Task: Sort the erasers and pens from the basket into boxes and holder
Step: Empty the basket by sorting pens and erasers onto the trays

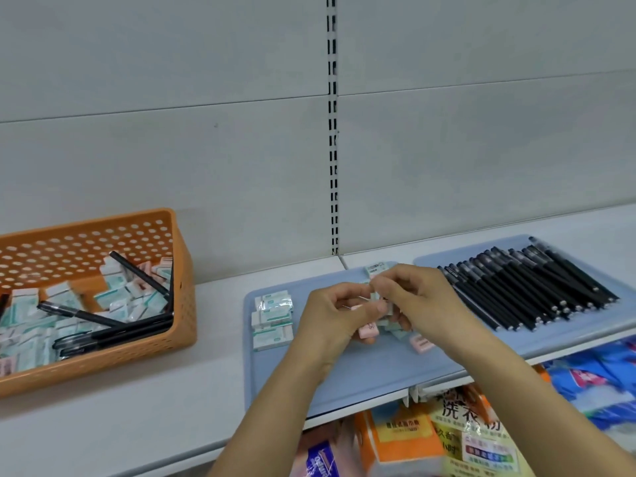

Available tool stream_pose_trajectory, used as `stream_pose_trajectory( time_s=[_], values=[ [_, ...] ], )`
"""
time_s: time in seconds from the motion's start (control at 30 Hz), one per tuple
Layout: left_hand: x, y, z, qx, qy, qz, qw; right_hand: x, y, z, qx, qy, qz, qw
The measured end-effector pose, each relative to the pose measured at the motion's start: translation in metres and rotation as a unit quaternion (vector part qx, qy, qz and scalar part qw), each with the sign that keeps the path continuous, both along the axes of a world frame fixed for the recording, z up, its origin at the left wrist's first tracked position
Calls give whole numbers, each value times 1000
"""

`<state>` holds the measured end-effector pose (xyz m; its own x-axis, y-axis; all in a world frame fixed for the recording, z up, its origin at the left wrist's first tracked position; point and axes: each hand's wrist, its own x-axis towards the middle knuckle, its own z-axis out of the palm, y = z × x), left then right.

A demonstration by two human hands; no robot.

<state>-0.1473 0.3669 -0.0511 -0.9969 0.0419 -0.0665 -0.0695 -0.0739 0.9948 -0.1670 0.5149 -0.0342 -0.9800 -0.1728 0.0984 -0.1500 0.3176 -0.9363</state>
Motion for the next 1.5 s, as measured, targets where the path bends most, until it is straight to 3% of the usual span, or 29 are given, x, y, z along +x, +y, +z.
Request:
stream_pose_trajectory(
  time_s=[0.13, 0.27, 0.47, 0.77, 0.87, 1.03, 1.1, 1.23, 1.33, 1.5],
  values=[
    [-7, 10, -8, -62, 19, 22, 998, 0, 27, -9, 52, 23, -56, 997],
    [-9, 24, -24, -263, 106, 11, 959, 2, 41, -27, 215, 49, -88, 971],
    [0, 3, -32, -426, 146, -25, 892, 23, 53, -37, 194, 72, -110, 972],
    [-29, 8, -16, -421, 105, -46, 900, 28, 51, -29, 280, 50, -90, 955],
    [-37, 5, -10, -460, 93, -103, 877, 30, 52, -25, 298, 47, -64, 951],
    [-18, -4, 4, -459, 115, -91, 876, 29, 48, -28, 410, 126, -70, 901],
    [2, -9, 8, -401, 142, -42, 904, 28, 42, -26, 384, 181, -63, 903],
    [43, -33, 24, -276, 179, 49, 943, 26, 12, -18, 243, 241, -32, 939],
    [65, -73, 41, -258, 206, 93, 939, 28, -40, -4, 147, 272, 20, 951],
    [96, -166, 62, -279, 213, 208, 913, 36, -143, 28, 81, 326, 142, 931]
  ],
)
